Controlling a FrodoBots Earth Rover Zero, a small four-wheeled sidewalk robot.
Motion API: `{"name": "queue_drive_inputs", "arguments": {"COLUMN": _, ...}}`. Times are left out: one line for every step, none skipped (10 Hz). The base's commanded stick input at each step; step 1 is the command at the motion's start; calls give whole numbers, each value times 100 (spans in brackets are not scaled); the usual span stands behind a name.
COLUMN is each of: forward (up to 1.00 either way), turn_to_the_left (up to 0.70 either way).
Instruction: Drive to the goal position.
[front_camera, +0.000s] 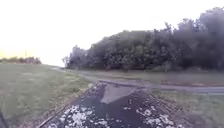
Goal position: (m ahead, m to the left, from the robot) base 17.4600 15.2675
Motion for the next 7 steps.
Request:
{"name": "queue_drive_inputs", "arguments": {"forward": 70, "turn_to_the_left": 0}}
{"name": "queue_drive_inputs", "arguments": {"forward": 70, "turn_to_the_left": 0}}
{"name": "queue_drive_inputs", "arguments": {"forward": 70, "turn_to_the_left": 0}}
{"name": "queue_drive_inputs", "arguments": {"forward": 70, "turn_to_the_left": 0}}
{"name": "queue_drive_inputs", "arguments": {"forward": 70, "turn_to_the_left": 0}}
{"name": "queue_drive_inputs", "arguments": {"forward": 70, "turn_to_the_left": 0}}
{"name": "queue_drive_inputs", "arguments": {"forward": 70, "turn_to_the_left": 0}}
